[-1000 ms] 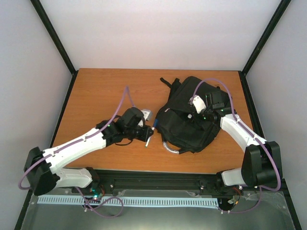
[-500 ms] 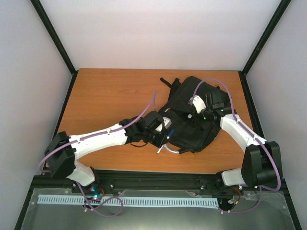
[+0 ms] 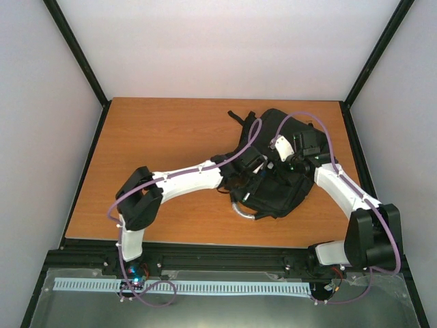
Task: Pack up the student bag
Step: Place the stationery in the student bag, then adjust the student bag at the center of the board.
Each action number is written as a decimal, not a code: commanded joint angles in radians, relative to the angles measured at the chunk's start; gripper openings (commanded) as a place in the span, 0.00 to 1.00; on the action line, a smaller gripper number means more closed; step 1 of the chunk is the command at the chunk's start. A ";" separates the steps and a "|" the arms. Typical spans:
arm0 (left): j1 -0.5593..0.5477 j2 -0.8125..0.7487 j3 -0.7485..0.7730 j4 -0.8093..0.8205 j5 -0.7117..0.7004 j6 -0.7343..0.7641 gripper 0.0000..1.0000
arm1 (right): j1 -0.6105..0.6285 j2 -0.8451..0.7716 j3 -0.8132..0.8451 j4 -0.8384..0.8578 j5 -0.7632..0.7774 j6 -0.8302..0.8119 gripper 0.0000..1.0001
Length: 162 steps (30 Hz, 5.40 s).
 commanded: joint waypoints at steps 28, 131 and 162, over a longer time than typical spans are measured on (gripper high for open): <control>0.049 -0.117 -0.086 0.119 -0.105 -0.002 0.56 | 0.002 -0.021 0.028 -0.020 -0.045 -0.006 0.03; -0.004 -0.235 -0.289 0.315 -0.104 -0.118 0.62 | -0.065 -0.032 0.055 -0.064 -0.163 -0.003 0.36; 0.335 -0.083 -0.324 0.464 0.374 -0.126 0.53 | -0.119 0.022 0.048 -0.119 0.031 -0.171 0.49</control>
